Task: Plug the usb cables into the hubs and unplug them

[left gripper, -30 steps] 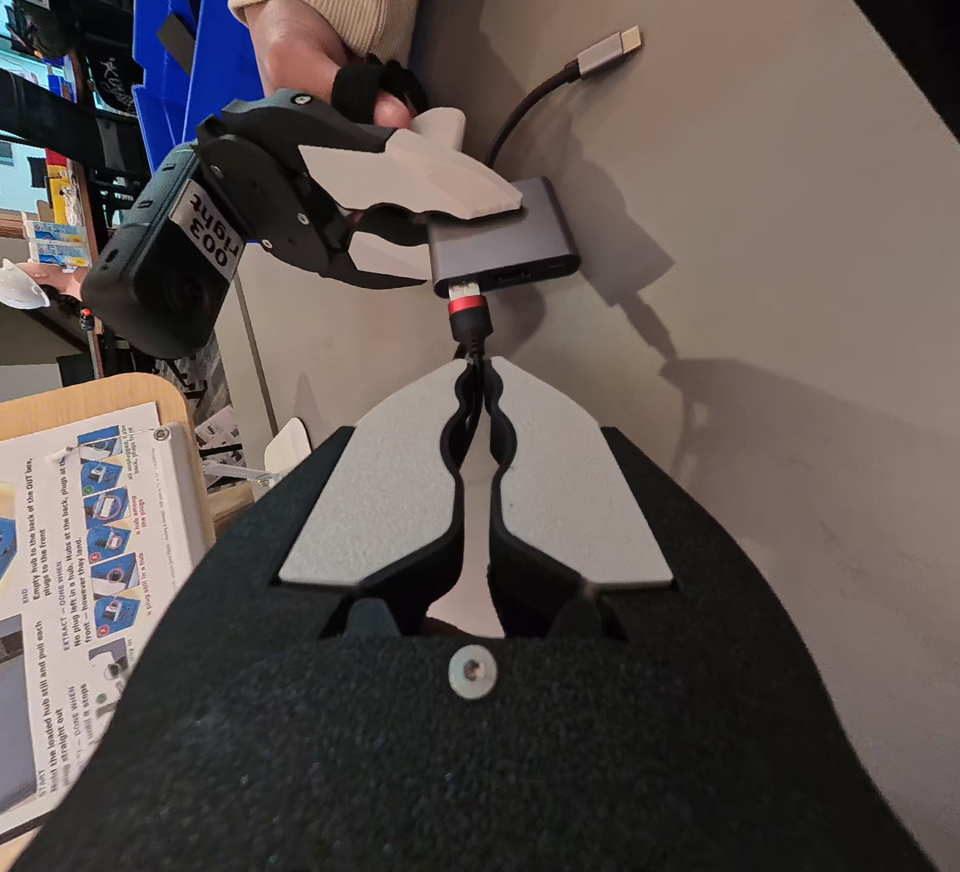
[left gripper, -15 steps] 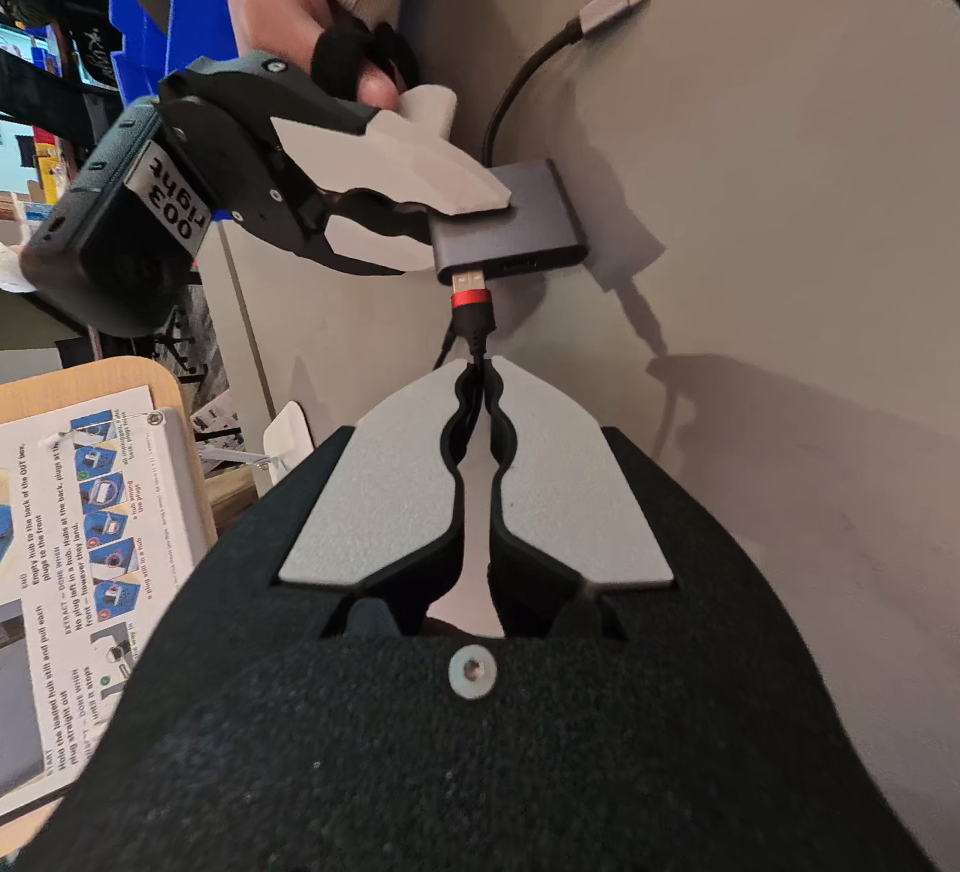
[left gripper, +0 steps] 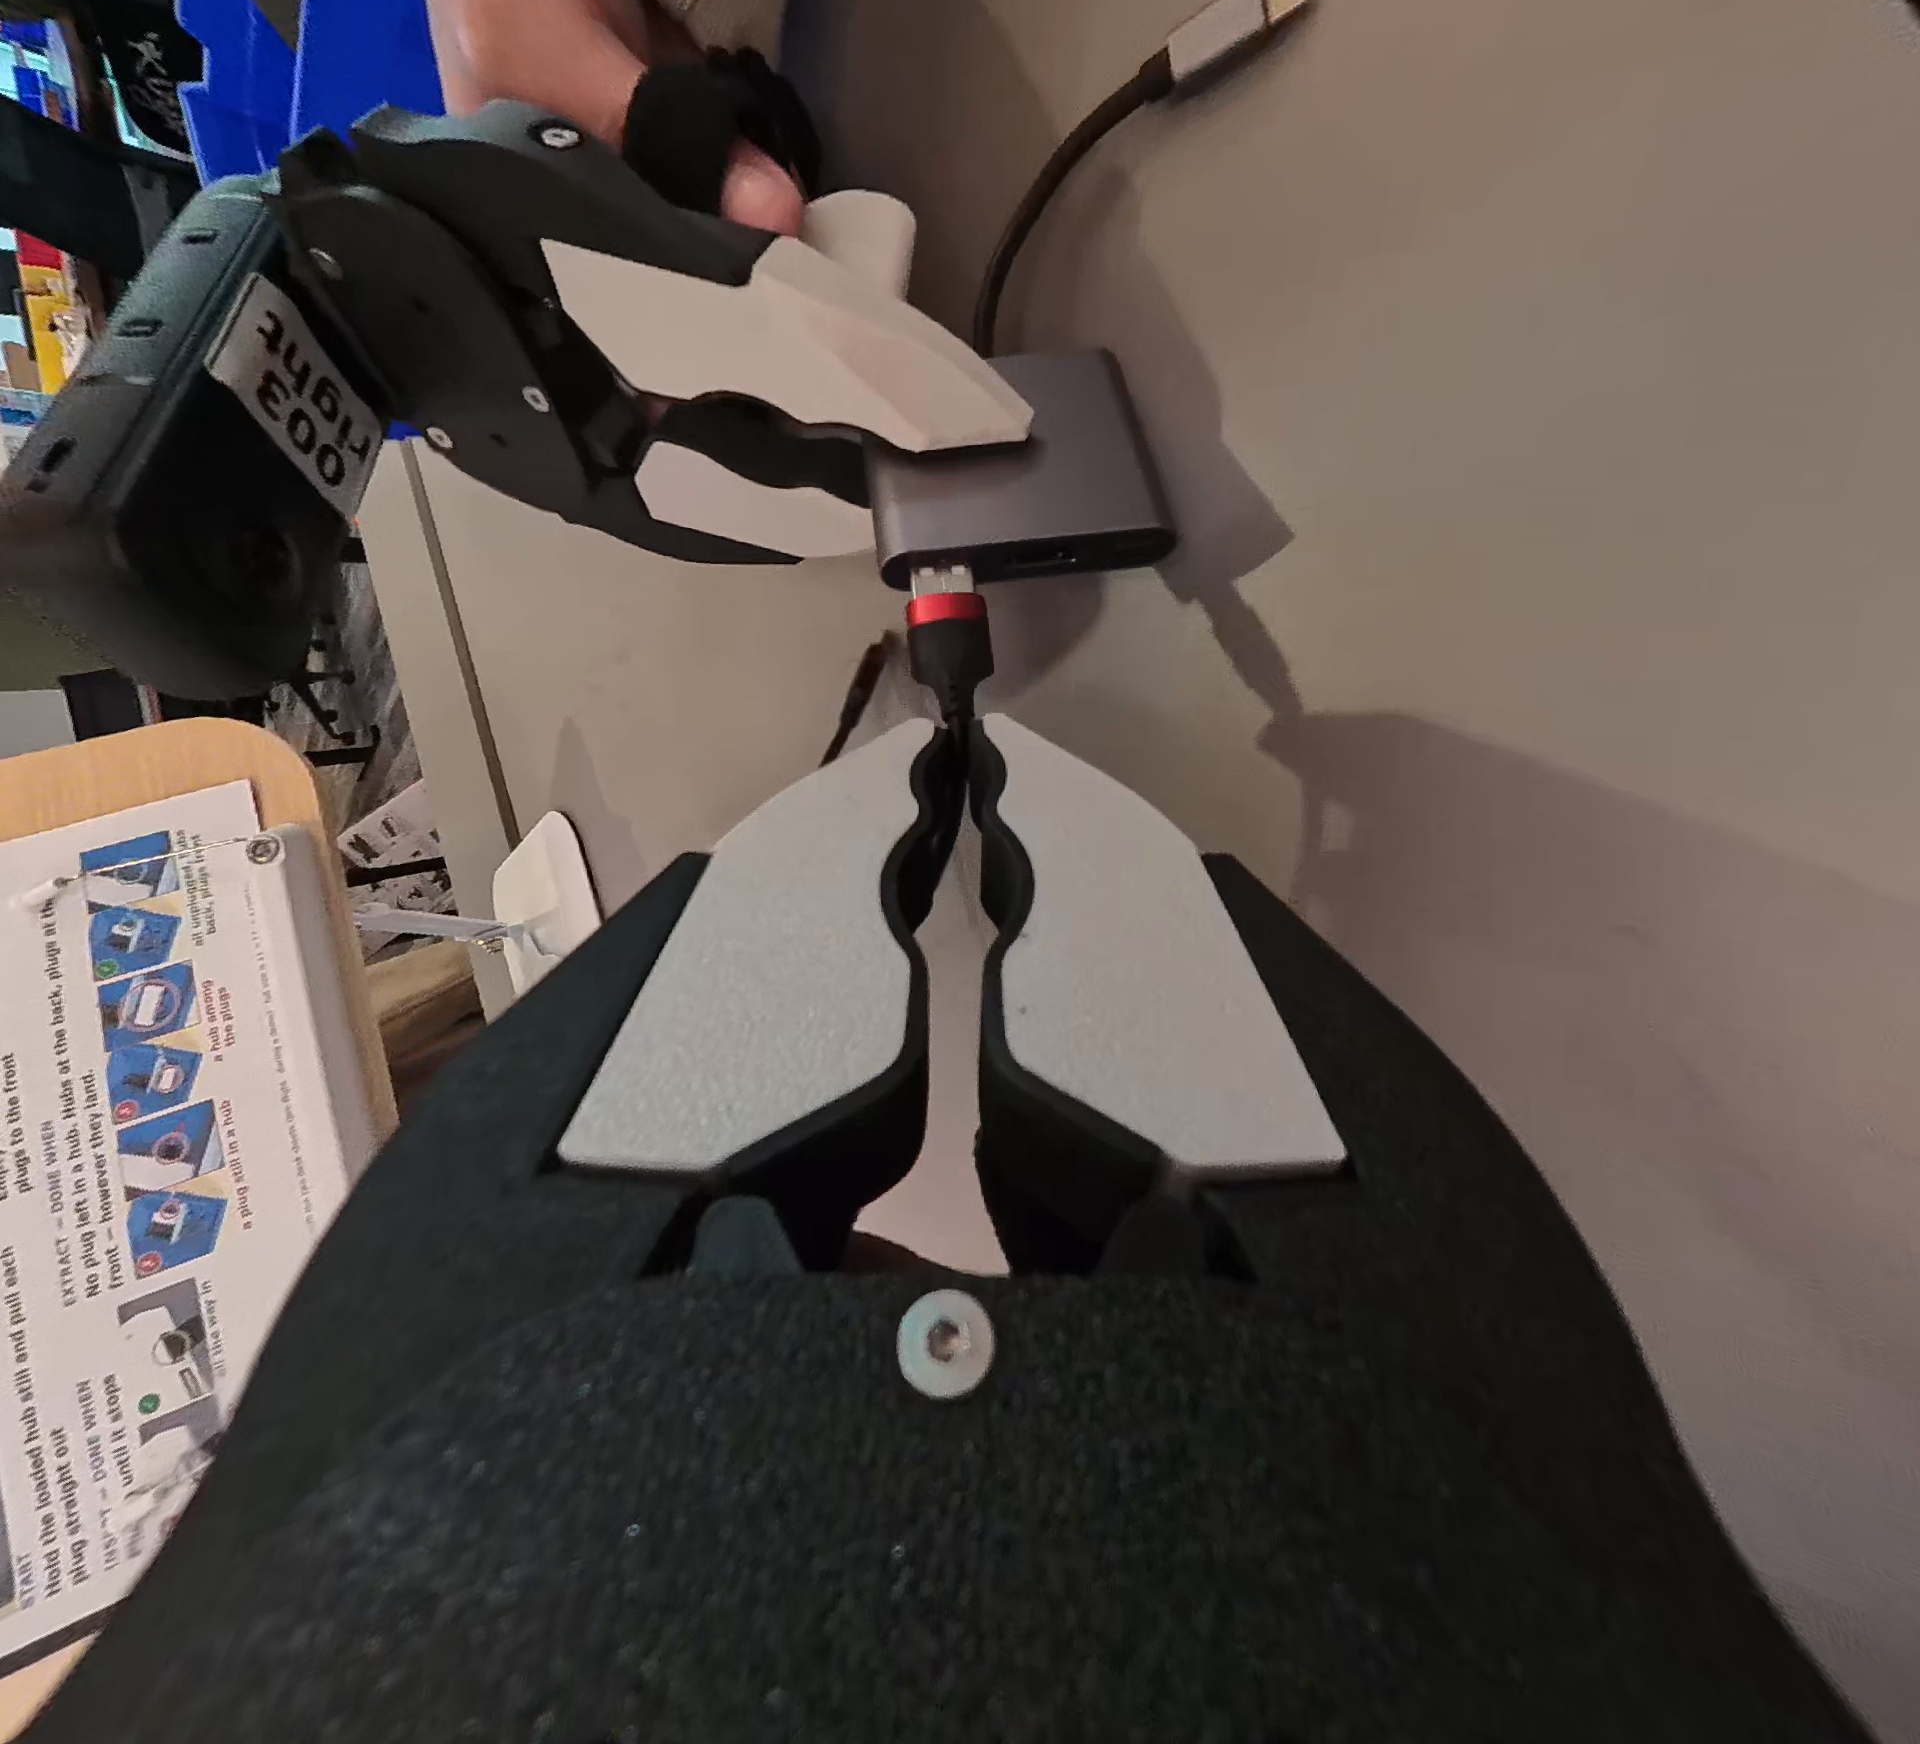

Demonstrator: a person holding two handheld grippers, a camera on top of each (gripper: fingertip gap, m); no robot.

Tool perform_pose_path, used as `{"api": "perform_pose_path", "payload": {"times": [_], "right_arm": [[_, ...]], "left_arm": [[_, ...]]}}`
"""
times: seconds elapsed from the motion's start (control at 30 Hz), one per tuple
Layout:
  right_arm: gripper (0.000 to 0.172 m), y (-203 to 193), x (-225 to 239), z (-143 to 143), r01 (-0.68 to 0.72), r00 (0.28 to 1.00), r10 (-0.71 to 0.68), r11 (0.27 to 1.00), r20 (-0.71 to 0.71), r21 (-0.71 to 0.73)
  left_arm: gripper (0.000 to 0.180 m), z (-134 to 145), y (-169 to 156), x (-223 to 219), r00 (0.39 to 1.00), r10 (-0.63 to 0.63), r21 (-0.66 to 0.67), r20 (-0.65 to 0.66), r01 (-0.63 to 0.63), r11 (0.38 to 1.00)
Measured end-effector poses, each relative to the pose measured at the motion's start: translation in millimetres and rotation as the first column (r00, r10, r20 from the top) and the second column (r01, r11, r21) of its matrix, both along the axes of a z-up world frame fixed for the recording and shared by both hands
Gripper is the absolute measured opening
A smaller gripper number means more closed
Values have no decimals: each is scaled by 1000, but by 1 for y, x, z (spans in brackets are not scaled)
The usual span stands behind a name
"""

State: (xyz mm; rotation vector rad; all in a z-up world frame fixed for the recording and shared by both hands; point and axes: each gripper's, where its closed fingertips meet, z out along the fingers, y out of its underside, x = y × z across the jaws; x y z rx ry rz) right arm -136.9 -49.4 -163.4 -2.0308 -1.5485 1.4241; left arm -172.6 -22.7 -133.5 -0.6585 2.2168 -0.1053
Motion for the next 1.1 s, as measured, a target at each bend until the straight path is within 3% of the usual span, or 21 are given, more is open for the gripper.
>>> {"api": "perform_pose_path", "payload": {"times": [0.8, 0.87, 1.0, 1.1], "right_arm": [[12, 2, -2, 3, 27, 999, -27, 1000, -19, 0], [12, 5, -2, 6, 44, 998, -44, 999, -42, -9], [12, 7, 0, 7, 68, 997, -68, 998, -44, 5], [12, 10, 2, 9, 99, 994, -98, 995, -45, 22]], "left_arm": [[3, 3, 3, 7, 997, 45, -35, 58, -43, 998], [13, 12, 10, 9, 986, 118, -75, 117, -110, 991], [60, 32, 26, -4, 916, 352, -316, 193, -281, 906], [70, 46, 40, -15, 781, 543, -486, 309, -361, 796]]}}
